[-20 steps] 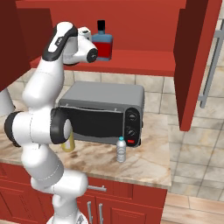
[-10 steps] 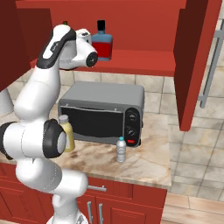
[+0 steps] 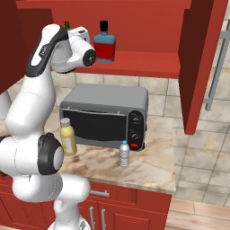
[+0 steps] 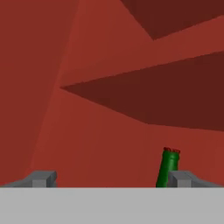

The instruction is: Sort all alcoholic drinks to one cabinet, and non-alcoholic drinks to the other.

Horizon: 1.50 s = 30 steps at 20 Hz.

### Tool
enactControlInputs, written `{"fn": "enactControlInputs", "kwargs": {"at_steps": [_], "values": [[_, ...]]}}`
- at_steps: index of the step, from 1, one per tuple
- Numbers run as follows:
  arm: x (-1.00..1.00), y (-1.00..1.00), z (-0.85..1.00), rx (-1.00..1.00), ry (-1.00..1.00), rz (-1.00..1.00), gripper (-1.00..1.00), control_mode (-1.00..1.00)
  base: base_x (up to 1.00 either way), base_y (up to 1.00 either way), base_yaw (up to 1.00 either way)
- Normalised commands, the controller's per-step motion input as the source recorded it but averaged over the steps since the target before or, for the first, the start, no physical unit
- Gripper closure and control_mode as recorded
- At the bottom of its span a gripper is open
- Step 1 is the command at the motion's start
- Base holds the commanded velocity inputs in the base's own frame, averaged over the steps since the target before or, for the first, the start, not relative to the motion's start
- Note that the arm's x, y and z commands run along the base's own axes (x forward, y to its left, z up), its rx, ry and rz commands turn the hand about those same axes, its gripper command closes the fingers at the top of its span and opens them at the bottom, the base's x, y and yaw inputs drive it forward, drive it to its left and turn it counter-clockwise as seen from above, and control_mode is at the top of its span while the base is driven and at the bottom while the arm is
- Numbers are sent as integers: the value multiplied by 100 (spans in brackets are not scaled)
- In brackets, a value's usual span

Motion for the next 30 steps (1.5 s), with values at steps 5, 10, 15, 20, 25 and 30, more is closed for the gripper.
{"fn": "enactControlInputs", "kwargs": {"at_steps": [5, 10, 15, 20, 25, 30], "values": [[-42, 0, 11, -13, 6, -1, -100, -100, 0, 0, 0], [-55, -3, 0, -10, 9, -2, -100, -100, 0, 0, 0], [-48, -11, -3, -7, 10, -1, -100, -100, 0, 0, 0], [-48, -24, -12, -3, 6, 0, -100, -100, 0, 0, 0], [-54, -30, -21, 0, 1, 0, -100, -100, 0, 0, 0], [-38, -14, -44, 0, 3, 0, -100, -100, 0, 0, 0]]}}
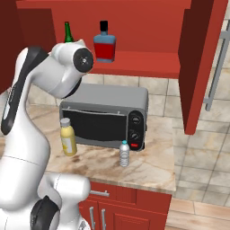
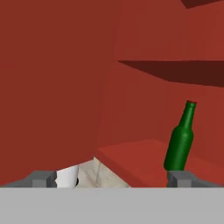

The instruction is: Sort all alcoholic drinks to one cabinet, and non-alcoholic drinks to the other.

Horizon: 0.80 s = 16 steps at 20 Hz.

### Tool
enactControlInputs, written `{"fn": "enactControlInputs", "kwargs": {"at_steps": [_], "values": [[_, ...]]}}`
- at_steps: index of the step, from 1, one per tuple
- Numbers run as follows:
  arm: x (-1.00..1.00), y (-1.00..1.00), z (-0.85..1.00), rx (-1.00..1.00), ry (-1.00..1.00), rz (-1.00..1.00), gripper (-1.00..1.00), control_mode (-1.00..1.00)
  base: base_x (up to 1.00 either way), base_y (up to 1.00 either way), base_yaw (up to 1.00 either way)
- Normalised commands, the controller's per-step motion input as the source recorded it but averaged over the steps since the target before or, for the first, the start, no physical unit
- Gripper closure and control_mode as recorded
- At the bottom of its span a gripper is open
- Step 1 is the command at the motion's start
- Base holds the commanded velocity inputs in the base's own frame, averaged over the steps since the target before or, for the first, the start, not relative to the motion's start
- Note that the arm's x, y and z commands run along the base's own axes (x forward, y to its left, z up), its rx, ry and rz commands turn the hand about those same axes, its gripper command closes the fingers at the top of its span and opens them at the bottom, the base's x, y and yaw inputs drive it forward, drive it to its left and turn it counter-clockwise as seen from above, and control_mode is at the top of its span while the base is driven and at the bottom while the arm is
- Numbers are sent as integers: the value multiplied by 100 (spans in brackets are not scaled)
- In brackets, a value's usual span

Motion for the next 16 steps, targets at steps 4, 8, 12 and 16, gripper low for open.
{"fn": "enactControlInputs", "kwargs": {"at_steps": [4, 8, 12, 16], "values": [[-12, 0, -68, -2, 4, 0, -100, -100, 0, 0, 0], [-13, 0, -58, 0, 5, 0, -100, -100, 0, 0, 0], [-34, 0, -38, 0, 6, 0, -100, -100, 0, 0, 0], [-43, 0, -44, 0, 9, 0, -100, -100, 0, 0, 0]]}}
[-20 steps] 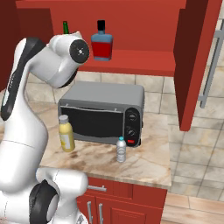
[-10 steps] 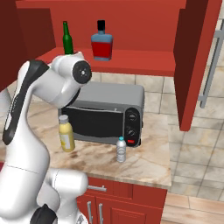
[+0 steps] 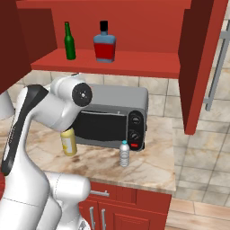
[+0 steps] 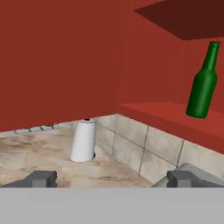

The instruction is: Sort all alcoholic drinks to one cabinet, and non-alcoholic drinks to the other.

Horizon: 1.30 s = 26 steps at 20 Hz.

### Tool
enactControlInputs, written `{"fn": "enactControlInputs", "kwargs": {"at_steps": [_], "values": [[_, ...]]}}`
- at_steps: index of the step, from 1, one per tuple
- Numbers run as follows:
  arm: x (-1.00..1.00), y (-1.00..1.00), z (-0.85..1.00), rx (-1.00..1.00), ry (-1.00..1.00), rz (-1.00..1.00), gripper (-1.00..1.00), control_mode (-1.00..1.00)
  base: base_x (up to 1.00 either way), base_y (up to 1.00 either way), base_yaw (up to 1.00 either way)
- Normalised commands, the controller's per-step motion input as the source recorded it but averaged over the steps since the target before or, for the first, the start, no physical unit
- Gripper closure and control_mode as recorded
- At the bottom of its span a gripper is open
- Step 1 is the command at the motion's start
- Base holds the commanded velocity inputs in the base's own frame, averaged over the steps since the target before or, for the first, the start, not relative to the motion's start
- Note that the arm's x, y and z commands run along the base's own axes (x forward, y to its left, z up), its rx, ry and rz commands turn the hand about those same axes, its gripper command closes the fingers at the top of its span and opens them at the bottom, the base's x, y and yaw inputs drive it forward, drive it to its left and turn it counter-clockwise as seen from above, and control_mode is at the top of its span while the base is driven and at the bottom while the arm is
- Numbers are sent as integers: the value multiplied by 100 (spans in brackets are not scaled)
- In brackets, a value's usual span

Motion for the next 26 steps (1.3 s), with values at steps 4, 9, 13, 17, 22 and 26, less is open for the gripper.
{"fn": "enactControlInputs", "kwargs": {"at_steps": [4, 9, 13, 17, 22, 26], "values": [[-38, 0, -46, 0, 10, 0, -100, -100, 0, 0, 0], [-27, 0, -35, 0, 10, 0, -100, -100, 0, 0, 0], [-28, -5, -15, 1, 4, 0, -100, -100, 0, 0, 0], [-35, -6, -11, 1, 0, 0, -100, -100, 0, 0, 0], [-33, -8, -22, 0, 1, 0, -100, -100, 0, 0, 0], [-12, -1, -38, 0, 9, 0, -100, -100, 0, 0, 0]]}}
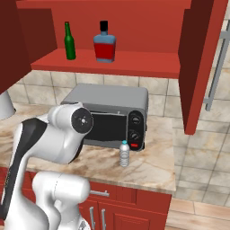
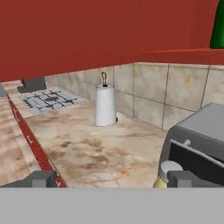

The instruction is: Sort all alcoholic drinks to one cabinet, and non-alcoholic drinks to the other.

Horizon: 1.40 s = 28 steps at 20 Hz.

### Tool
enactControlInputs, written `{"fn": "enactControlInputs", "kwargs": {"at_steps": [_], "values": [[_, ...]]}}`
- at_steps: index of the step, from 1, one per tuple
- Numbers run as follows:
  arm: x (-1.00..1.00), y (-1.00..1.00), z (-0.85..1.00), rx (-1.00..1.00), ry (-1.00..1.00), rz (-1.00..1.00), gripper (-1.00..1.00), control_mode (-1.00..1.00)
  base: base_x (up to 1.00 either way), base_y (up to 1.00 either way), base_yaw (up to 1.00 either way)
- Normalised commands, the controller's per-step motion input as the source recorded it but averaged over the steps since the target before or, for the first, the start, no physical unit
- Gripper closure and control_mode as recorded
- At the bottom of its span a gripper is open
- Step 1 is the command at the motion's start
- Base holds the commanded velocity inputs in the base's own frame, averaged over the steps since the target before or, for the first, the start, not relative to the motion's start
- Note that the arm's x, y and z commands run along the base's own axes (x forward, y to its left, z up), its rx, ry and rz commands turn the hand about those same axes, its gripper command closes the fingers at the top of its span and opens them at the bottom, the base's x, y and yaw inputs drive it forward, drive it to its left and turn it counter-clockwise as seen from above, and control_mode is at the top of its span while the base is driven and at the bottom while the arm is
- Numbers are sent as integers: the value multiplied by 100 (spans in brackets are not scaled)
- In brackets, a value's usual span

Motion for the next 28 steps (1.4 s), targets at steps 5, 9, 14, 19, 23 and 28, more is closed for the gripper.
{"fn": "enactControlInputs", "kwargs": {"at_steps": [5, 9, 14, 19, 23, 28], "values": [[-13, 0, -39, 0, 6, 0, -100, -100, 0, 0, 0], [-5, 0, -32, 0, 1, 2, -100, -100, 0, 0, 0], [0, 0, -29, 0, -1, 9, -100, -100, 0, 0, 0], [0, 1, -27, 0, 0, 14, -100, -100, 0, 0, 0], [2, 7, -25, 0, 0, 11, -100, -100, 0, 0, 0], [2, 3, -13, 0, 3, 5, -100, -100, 0, 0, 0]]}}
